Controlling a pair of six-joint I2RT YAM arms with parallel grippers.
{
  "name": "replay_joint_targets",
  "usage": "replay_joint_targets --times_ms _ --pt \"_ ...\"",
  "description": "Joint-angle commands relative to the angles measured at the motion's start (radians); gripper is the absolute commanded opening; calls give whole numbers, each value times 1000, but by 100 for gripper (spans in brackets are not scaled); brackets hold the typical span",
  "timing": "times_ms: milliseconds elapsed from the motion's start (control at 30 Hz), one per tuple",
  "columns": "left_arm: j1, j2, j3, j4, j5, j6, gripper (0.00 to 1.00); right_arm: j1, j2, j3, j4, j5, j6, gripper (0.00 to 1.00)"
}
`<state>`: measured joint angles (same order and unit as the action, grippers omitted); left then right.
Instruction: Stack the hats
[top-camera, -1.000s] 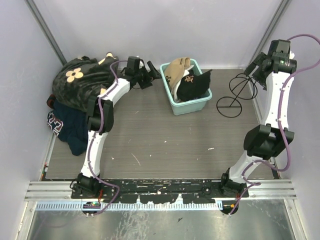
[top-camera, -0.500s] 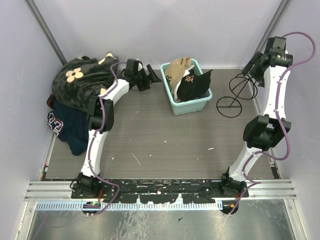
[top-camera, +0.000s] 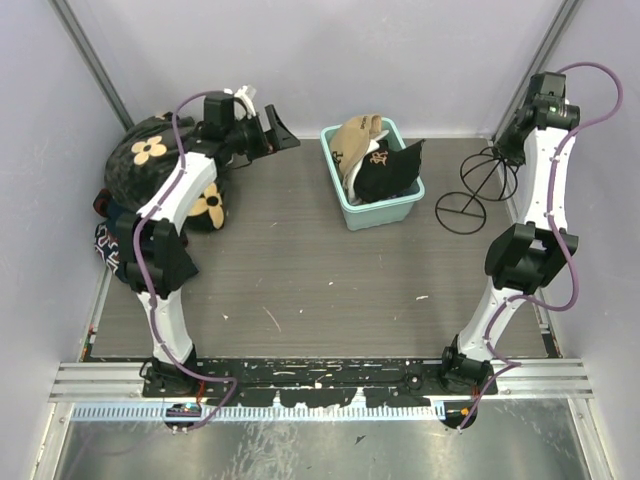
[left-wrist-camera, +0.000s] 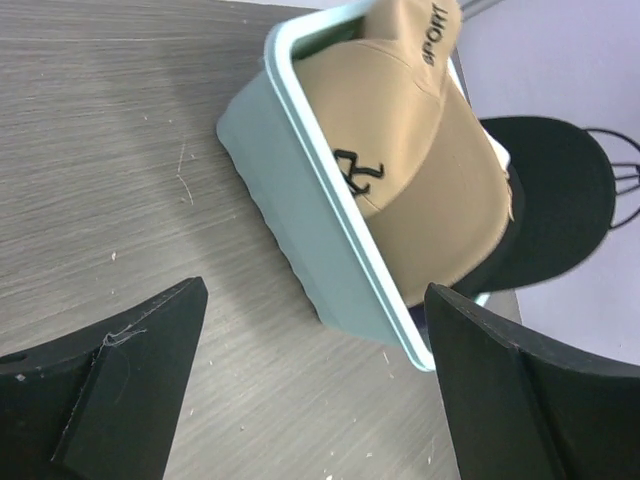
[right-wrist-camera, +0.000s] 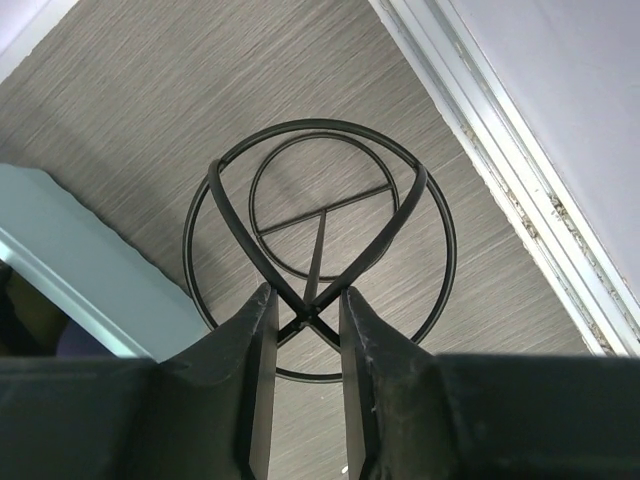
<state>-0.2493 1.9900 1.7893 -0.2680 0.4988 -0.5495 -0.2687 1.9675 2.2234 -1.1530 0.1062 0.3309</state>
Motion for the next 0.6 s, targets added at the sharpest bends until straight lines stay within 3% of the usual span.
replay_joint_targets --times_ms 0,267,567 --pt "1 -83 -70 -137 62 100 98 6 -66 39 -22 4 -14 1" --pt "11 -323 -415 -75 73 28 98 22 -171 122 -94 -30 -8 1" --pt "11 -472 -505 -211 0 82 98 63 -330 255 -69 -111 37 1"
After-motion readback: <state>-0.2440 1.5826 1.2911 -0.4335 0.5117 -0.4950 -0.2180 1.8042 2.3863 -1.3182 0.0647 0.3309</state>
